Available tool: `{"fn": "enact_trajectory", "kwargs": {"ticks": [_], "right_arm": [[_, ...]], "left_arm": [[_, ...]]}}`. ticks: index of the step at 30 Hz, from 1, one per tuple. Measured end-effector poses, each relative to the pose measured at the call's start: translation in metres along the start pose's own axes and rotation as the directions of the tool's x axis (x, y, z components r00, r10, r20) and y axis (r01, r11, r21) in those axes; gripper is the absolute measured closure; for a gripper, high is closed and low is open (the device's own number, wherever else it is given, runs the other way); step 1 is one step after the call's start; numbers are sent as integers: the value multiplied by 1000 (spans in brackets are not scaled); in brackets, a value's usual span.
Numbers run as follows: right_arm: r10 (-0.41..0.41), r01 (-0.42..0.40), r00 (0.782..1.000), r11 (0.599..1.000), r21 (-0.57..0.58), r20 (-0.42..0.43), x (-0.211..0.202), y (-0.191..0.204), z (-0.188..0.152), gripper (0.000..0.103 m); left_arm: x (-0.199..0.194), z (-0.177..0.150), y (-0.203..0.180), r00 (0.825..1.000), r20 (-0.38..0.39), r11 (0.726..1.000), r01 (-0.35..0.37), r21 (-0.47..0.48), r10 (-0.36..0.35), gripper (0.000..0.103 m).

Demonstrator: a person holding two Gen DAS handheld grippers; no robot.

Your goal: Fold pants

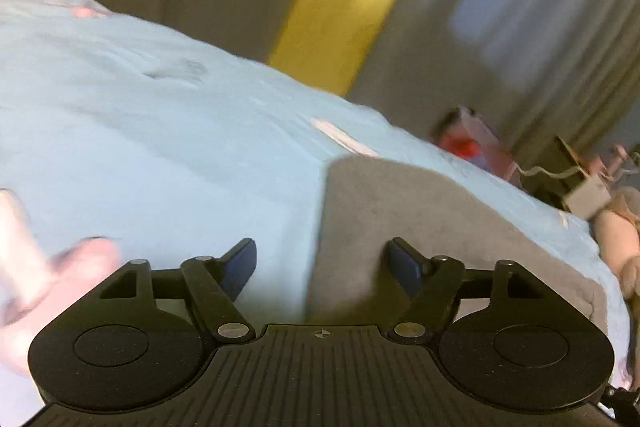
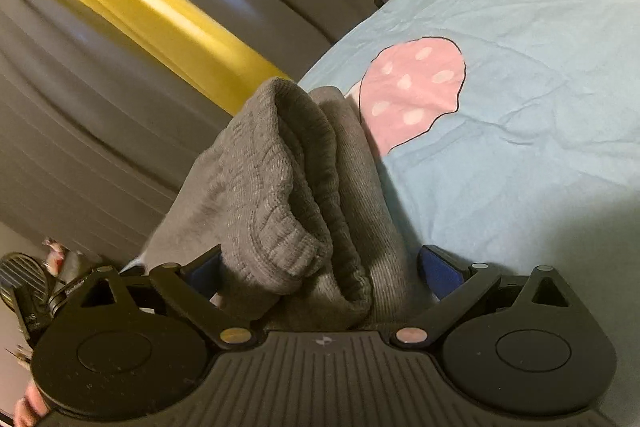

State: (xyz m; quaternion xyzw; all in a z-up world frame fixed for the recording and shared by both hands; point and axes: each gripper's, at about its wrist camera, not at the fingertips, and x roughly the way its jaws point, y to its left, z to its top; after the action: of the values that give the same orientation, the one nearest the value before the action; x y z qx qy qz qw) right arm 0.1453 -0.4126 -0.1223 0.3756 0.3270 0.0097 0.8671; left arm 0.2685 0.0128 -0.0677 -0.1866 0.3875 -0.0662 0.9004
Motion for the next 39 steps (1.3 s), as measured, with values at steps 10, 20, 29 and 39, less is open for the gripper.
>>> {"fn": "enact_trajectory", "kwargs": {"ticks": [10, 20, 29, 39], "right_arm": [[-11, 99, 965, 940, -326, 263, -46, 86, -36, 62], [-107, 218, 961, 860, -462, 253, -83, 96, -65, 88], [-289, 269, 956, 795, -543, 50, -55, 87, -89, 82], [-432, 281, 894, 749, -601, -121, -67, 89, -134, 4]], "left_arm": [[-41, -77, -25, 982, -86, 978, 177, 113, -168, 12], [-77, -121, -39, 990, -36, 970, 138, 200, -133, 7], [-45, -143, -48, 959, -266, 951, -12, 308, 98, 5], [-110, -165, -64, 947, -233, 926, -130, 355, 223, 5]]}}
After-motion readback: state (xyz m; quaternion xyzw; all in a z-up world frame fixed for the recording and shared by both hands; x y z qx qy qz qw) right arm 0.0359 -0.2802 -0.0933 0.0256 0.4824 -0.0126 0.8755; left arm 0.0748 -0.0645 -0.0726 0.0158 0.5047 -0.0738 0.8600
